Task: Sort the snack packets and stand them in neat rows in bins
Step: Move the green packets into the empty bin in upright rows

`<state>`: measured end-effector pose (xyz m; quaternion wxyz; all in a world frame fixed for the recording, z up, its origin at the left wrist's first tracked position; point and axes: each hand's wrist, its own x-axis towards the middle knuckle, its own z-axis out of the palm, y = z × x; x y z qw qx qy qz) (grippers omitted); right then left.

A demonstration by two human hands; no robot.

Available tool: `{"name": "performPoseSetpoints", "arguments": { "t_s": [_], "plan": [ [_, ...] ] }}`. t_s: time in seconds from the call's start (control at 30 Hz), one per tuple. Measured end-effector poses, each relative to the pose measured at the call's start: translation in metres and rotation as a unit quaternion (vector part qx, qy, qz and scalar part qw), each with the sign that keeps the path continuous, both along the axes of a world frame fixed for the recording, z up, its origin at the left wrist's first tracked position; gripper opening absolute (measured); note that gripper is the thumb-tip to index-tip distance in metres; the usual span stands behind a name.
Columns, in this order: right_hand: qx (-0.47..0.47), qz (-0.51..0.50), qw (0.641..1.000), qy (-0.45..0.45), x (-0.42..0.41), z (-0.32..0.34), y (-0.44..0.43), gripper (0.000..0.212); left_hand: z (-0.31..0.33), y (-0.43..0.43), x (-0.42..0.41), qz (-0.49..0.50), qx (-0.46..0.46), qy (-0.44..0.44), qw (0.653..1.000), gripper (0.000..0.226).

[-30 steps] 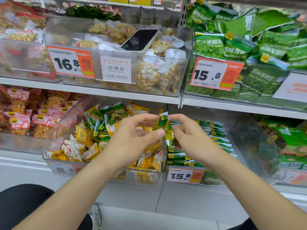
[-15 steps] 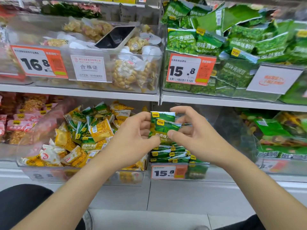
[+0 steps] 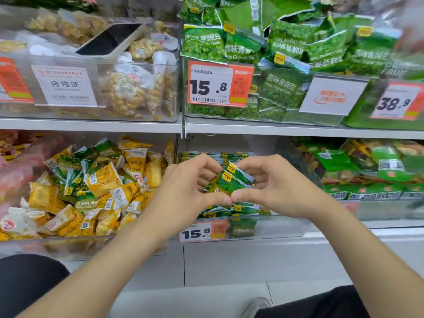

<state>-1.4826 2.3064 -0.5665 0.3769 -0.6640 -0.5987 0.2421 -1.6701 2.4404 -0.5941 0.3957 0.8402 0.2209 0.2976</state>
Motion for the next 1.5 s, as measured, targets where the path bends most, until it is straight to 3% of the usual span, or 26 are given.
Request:
{"name": "performPoseSetpoints", "arguments": {
  "t_s": [0.13,0.2,0.33,0.47,0.63,0.93,1.1,1.2,1.23,1.33,1.5],
  "plan": [
    [-0.014,-0.007,1.000,-0.025,0.022,-0.006,-0.011,0.023,-0.009,-0.011,0.018,0.003,0.023,0.008,1.000,0.051],
    [-0.010,-0.063,0.993,-0.101,0.036,-0.012,-0.015,0.024,-0.018,-0.013,0.029,-0.003,0.037,0.023,0.999,0.046],
    [-0.082,-0.208,0.931,-0.288,0.061,-0.018,-0.021,0.040,-0.036,-0.014,0.045,-0.020,0.145,0.099,0.984,0.031],
    [-0.219,-0.187,0.886,-0.363,0.064,-0.024,-0.022,0.050,-0.056,-0.019,0.052,-0.078,0.234,0.215,0.945,0.043],
    [-0.296,-0.122,0.887,-0.332,0.069,-0.046,-0.008,0.062,-0.066,-0.026,0.058,-0.058,0.276,0.278,0.918,0.055],
    [-0.290,-0.132,0.912,-0.259,0.081,-0.057,-0.002,0.060,-0.069,-0.023,0.058,-0.066,0.266,0.285,0.918,0.050],
    [-0.324,-0.181,0.901,-0.226,0.074,-0.060,0.002,0.109,-0.070,-0.023,0.058,-0.065,0.277,0.281,0.916,0.053],
    [-0.343,-0.214,0.886,-0.227,0.068,-0.055,0.007,0.124,-0.071,-0.023,0.058,-0.065,0.276,0.281,0.917,0.055],
    [-0.360,-0.219,0.879,-0.222,0.067,-0.053,0.008,0.119,-0.071,-0.023,0.058,-0.065,0.275,0.281,0.917,0.054],
    [-0.381,-0.212,0.871,-0.227,0.064,-0.050,0.011,0.081,-0.071,-0.024,0.058,-0.065,0.274,0.281,0.918,0.052],
    [-0.326,-0.217,0.880,-0.270,0.064,-0.054,0.019,0.060,-0.071,-0.023,0.058,-0.069,0.267,0.278,0.920,0.052]
  ]
}}
